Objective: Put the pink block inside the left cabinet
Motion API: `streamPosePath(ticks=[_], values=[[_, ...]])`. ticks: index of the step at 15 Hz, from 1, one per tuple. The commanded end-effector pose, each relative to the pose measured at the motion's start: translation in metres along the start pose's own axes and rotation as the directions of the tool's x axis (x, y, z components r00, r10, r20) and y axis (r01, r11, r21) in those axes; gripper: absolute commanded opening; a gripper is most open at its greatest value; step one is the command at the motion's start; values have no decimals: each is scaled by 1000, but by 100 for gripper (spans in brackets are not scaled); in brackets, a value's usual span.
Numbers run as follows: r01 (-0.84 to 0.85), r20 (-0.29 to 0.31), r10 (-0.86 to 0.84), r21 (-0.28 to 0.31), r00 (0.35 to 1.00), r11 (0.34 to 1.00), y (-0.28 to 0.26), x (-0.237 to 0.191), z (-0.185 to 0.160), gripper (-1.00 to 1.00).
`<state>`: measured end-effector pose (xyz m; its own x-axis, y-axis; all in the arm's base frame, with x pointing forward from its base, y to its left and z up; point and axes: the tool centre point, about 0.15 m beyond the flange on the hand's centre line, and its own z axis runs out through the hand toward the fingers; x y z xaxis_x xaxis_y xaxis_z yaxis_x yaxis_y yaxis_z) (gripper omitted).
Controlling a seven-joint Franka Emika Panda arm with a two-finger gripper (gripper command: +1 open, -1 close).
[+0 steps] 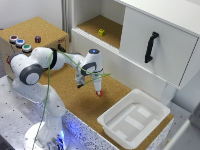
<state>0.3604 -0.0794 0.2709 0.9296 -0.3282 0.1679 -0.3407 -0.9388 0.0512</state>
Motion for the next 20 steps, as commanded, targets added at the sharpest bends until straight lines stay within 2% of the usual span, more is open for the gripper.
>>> streamPosePath(ticks=[1,5,8,9,10,12,13,19,20], values=[[288,-1,-288,-54,958,956,9,7,24,100],[279,-1,-279,27,960,960,18,11,57,100],[287,1,-288,60,958,956,1,7,74,100],[277,3,-278,68,961,958,0,8,78,100],[272,6,-272,44,962,961,-1,10,81,100],[265,-4,-266,55,964,963,-6,13,84,100],[245,-7,-245,48,969,968,-6,15,84,-100],[238,-17,-238,55,971,970,-13,16,79,-100],[232,-9,-232,34,973,972,-14,15,74,-100]])
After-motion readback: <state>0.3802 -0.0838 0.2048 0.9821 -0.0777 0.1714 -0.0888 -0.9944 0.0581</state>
